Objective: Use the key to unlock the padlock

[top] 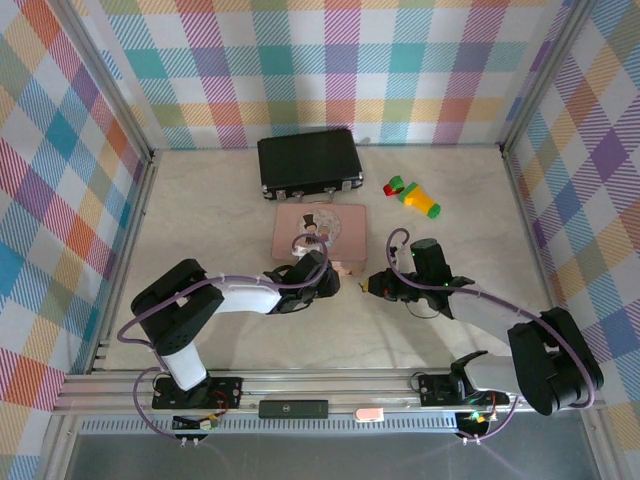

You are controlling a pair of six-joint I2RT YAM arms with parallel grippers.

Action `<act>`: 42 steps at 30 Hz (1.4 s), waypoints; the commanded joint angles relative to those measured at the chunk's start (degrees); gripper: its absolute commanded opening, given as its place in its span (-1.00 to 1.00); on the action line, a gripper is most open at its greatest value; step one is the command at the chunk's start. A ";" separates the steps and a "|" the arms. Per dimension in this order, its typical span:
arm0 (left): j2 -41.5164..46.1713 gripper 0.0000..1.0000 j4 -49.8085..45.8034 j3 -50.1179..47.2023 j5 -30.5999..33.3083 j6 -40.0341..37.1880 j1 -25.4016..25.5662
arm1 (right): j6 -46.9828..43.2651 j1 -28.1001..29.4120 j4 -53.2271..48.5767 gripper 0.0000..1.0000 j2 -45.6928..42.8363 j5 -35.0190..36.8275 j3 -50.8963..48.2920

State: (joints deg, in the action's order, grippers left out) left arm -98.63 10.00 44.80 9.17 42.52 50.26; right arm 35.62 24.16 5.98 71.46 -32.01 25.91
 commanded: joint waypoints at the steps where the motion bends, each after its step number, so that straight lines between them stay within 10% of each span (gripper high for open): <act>1: -0.07 -0.04 -9.00 -1.04 3.24 -0.58 1.07 | 0.02 -0.16 -0.18 -1.00 -1.62 -0.08 0.01; 29: -1.83 -0.18 -11.51 -0.69 3.10 1.41 4.76 | -0.10 -0.13 -3.81 -1.00 -5.59 2.24 0.53; 33: -0.56 -0.52 -8.90 -2.43 1.21 0.39 4.90 | -0.68 -0.17 -4.92 -1.00 -5.33 2.29 1.51; 42: -0.99 -0.65 -13.11 -1.32 0.79 -0.70 4.93 | 0.00 -0.17 -5.25 -1.00 -5.73 2.28 1.95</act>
State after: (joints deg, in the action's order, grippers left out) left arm -98.06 5.98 44.73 14.37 43.40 54.24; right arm 35.62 24.16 1.58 66.92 -29.58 26.04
